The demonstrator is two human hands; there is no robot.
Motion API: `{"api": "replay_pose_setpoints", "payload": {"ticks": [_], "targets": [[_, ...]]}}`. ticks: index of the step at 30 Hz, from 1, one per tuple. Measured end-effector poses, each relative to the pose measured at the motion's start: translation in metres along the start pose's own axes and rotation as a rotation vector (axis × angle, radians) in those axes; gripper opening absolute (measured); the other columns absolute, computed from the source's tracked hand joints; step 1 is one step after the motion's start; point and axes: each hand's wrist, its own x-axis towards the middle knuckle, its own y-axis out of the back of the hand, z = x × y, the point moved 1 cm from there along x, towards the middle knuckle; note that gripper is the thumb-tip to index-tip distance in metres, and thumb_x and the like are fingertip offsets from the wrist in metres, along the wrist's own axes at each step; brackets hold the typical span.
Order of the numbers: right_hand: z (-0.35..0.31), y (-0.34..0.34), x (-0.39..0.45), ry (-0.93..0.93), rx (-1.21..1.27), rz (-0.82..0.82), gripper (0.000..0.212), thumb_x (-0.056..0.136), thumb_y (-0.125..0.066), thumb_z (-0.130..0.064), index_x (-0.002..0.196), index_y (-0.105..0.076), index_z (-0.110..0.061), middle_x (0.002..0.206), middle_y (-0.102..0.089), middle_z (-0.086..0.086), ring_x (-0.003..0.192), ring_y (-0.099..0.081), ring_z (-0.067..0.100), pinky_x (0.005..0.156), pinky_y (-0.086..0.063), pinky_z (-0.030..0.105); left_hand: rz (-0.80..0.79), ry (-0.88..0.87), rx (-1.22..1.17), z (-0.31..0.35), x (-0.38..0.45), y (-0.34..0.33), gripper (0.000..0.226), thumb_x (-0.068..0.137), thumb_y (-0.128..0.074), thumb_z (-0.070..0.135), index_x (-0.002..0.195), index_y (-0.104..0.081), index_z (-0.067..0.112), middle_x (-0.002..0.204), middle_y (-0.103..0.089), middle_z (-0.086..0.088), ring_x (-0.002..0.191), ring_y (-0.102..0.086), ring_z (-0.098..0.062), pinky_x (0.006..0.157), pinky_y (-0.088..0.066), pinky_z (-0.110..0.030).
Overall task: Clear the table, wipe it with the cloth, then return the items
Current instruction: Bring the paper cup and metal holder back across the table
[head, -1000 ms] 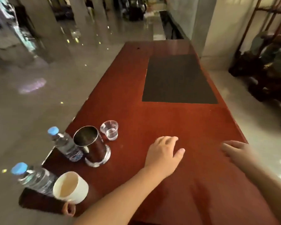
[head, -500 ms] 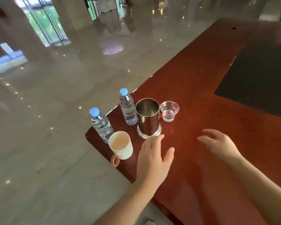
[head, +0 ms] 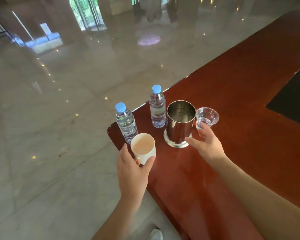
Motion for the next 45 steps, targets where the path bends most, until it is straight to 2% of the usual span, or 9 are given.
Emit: {"api": "replay_pose_setpoints", "payload": {"ticks": [4, 7, 9, 14, 23, 30, 32, 37, 45], "targets": [[0.002, -0.014, 0.014, 0.063, 0.003, 0.008, 0.102, 0.071, -0.085, -0.045, 0.153, -0.026, -0.030, 0.148, -0.045, -0.005, 0.135, -0.042, 0.013, 0.106, -0.036, 0.032, -0.130, 0.151, -0.051, -0.014, 0.017, -0.007, 0.114, 0.064, -0.080, 0.055, 0.152, -0.017, 0.019, 0.151, -0.032, -0.006, 0.110, -0.061, -0.017, 0.098, -0.048, -0.048], [-0.004, -0.021, 0.018, 0.151, 0.033, 0.023, 0.092, 0.062, -0.084, -0.055, 0.137, -0.030, -0.054, 0.125, -0.047, -0.038, 0.117, -0.045, -0.015, 0.094, -0.034, 0.010, -0.196, 0.202, -0.119, -0.024, 0.025, -0.013, 0.116, 0.061, -0.084, 0.052, 0.151, -0.020, 0.019, 0.150, -0.036, -0.005, 0.097, -0.059, -0.005, 0.098, -0.048, -0.047], [-0.007, -0.025, 0.022, 0.196, 0.046, 0.030, 0.091, 0.058, -0.083, -0.058, 0.134, -0.034, -0.054, 0.123, -0.050, -0.038, 0.116, -0.045, -0.017, 0.090, -0.033, 0.002, -0.223, 0.194, -0.159, -0.029, 0.029, -0.016, 0.106, 0.055, -0.085, 0.053, 0.143, -0.033, 0.025, 0.140, -0.049, 0.000, 0.096, -0.060, -0.002, 0.093, -0.052, -0.045], [-0.010, -0.037, 0.034, 0.226, 0.092, 0.049, 0.105, 0.057, -0.088, -0.054, 0.144, -0.034, -0.034, 0.138, -0.049, -0.017, 0.128, -0.043, 0.004, 0.104, -0.037, 0.027, -0.198, 0.134, -0.196, -0.031, 0.036, -0.016, 0.080, 0.044, -0.083, 0.057, 0.110, -0.037, 0.062, 0.098, -0.052, 0.050, 0.088, -0.052, 0.024, 0.082, -0.049, -0.028], [-0.017, -0.049, 0.048, 0.214, 0.030, 0.155, 0.119, 0.057, -0.088, -0.057, 0.152, -0.025, -0.024, 0.152, -0.037, -0.001, 0.140, -0.032, 0.017, 0.113, -0.035, 0.044, -0.206, -0.010, -0.249, -0.034, 0.041, -0.021, 0.072, 0.058, -0.085, 0.046, 0.119, -0.048, 0.052, 0.114, -0.062, 0.024, 0.106, -0.059, 0.001, 0.093, -0.051, -0.039], [-0.019, -0.047, 0.038, 0.283, 0.081, 0.154, 0.095, 0.060, -0.088, -0.051, 0.139, -0.040, -0.029, 0.132, -0.053, -0.009, 0.123, -0.048, 0.006, 0.097, -0.046, 0.022, -0.201, -0.088, -0.264, -0.033, 0.037, -0.019, 0.071, 0.060, -0.083, 0.048, 0.123, -0.052, 0.041, 0.114, -0.063, 0.020, 0.104, -0.060, 0.000, 0.084, -0.051, -0.019], [-0.019, -0.041, 0.027, 0.272, 0.112, 0.161, 0.093, 0.061, -0.087, -0.052, 0.138, -0.040, -0.033, 0.128, -0.055, -0.017, 0.118, -0.050, -0.003, 0.092, -0.043, 0.013, -0.227, -0.096, -0.261, -0.031, 0.038, -0.016, 0.072, 0.059, -0.083, 0.049, 0.123, -0.051, 0.044, 0.116, -0.063, 0.021, 0.105, -0.061, -0.001, 0.086, -0.051, -0.023], [-0.013, -0.008, -0.011, 0.270, 0.165, 0.190, 0.086, 0.062, -0.089, -0.048, 0.134, -0.041, -0.044, 0.122, -0.058, -0.027, 0.118, -0.053, -0.003, 0.098, -0.047, 0.030, -0.340, -0.165, -0.207, -0.020, 0.033, -0.012, 0.078, 0.056, -0.082, 0.060, 0.125, -0.049, 0.047, 0.117, -0.063, 0.023, 0.107, -0.061, 0.000, 0.088, -0.051, -0.029], [0.029, 0.075, -0.097, 0.188, 0.213, 0.385, 0.076, 0.062, -0.090, -0.042, 0.124, -0.047, -0.054, 0.119, -0.061, -0.028, 0.113, -0.056, -0.004, 0.084, -0.043, 0.006, -0.594, -0.308, -0.187, 0.029, -0.006, -0.055, 0.070, 0.049, -0.080, 0.066, 0.112, -0.049, 0.056, 0.109, -0.060, 0.031, 0.100, -0.061, 0.001, 0.082, -0.054, -0.031]]}}
